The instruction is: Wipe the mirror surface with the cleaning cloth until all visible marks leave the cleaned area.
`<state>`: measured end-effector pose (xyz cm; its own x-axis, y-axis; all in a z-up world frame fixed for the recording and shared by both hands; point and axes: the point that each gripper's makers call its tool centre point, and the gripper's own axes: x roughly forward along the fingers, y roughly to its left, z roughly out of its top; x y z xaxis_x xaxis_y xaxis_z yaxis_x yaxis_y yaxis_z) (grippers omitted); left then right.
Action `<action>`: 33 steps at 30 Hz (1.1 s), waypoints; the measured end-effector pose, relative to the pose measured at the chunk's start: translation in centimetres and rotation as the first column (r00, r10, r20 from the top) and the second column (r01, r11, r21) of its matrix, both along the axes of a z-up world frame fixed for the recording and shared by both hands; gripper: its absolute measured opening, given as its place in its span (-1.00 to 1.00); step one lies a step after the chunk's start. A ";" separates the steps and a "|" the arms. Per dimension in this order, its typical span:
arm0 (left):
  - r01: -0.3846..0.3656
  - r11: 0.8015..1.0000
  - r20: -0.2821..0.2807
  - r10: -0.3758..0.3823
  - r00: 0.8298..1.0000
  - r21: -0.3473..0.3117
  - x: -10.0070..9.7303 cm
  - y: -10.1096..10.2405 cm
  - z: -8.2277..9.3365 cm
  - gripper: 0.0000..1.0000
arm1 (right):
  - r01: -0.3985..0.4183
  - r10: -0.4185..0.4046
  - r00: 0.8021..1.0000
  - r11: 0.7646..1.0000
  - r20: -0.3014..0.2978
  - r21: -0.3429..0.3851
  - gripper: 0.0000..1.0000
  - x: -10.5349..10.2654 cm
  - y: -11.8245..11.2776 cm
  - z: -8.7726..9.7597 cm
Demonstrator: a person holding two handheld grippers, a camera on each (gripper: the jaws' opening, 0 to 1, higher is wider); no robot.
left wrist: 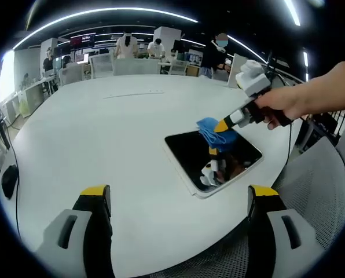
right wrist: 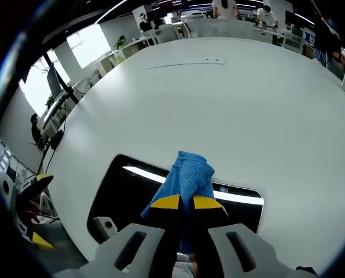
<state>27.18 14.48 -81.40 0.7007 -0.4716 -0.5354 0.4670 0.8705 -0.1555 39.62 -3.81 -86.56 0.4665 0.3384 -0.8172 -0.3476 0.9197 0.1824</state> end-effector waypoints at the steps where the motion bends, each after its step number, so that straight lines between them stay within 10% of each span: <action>1: 0.002 1.000 -0.002 -0.002 1.000 0.000 0.0 0.0 0.0 0.95 | -0.001 0.001 1.000 1.000 0.000 -0.001 -0.98 0.1 0.2 0.0; 33: 0.019 1.000 -0.012 -0.019 1.000 0.002 -0.3 -0.3 -0.1 0.92 | -0.145 0.146 0.989 0.989 -0.025 0.041 -0.98 1.0 9.9 0.0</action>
<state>26.86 14.14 -81.46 0.6857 -0.4831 -0.5444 0.4812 0.8621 -0.1590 40.61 6.10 -86.56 0.3871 0.4329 -0.8141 -0.4712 0.8518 0.2289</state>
